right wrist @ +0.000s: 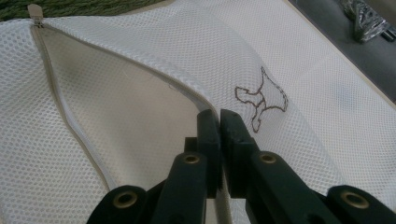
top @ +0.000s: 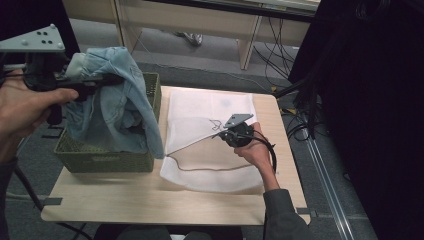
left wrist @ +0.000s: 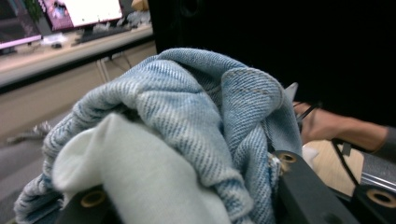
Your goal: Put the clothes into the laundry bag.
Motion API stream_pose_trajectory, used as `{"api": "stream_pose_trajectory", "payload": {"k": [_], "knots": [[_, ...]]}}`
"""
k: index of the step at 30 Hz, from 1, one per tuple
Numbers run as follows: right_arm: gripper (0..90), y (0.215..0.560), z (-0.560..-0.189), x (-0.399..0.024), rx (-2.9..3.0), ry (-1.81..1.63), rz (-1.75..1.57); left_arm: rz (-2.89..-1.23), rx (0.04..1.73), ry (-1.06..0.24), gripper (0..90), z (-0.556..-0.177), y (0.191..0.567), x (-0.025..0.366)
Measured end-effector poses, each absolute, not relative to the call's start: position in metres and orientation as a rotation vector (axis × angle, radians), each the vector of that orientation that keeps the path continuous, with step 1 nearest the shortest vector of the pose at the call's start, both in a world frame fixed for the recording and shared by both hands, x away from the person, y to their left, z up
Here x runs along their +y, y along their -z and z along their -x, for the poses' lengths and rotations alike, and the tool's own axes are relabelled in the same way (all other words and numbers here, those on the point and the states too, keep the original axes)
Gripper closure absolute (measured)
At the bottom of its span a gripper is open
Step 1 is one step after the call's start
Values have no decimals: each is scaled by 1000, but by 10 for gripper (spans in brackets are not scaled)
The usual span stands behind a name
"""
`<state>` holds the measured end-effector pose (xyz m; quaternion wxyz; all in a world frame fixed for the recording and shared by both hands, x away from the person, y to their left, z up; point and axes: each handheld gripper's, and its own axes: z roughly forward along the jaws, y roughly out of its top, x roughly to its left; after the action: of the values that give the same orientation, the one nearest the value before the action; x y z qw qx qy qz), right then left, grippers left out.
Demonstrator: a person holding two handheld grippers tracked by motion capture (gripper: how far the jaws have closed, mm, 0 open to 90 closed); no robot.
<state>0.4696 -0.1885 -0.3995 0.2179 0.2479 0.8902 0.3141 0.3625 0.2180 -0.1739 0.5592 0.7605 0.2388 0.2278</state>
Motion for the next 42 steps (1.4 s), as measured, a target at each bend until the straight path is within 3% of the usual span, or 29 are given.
{"api": "stream_pose_trajectory", "payload": {"k": [16,28,36,42], "knots": [[876,397,-471,-192,2481,-878,-676,-1776,279,-355,730,-323,139,140],[877,393,-470,-200,2469,-913,-716,-1814,203,-228,730,-332,154,84],[877,390,-470,-205,2447,-941,-716,-1892,215,-165,729,-346,201,54],[879,384,-468,-207,2429,-974,-751,-1935,274,-282,728,-364,242,39]]}}
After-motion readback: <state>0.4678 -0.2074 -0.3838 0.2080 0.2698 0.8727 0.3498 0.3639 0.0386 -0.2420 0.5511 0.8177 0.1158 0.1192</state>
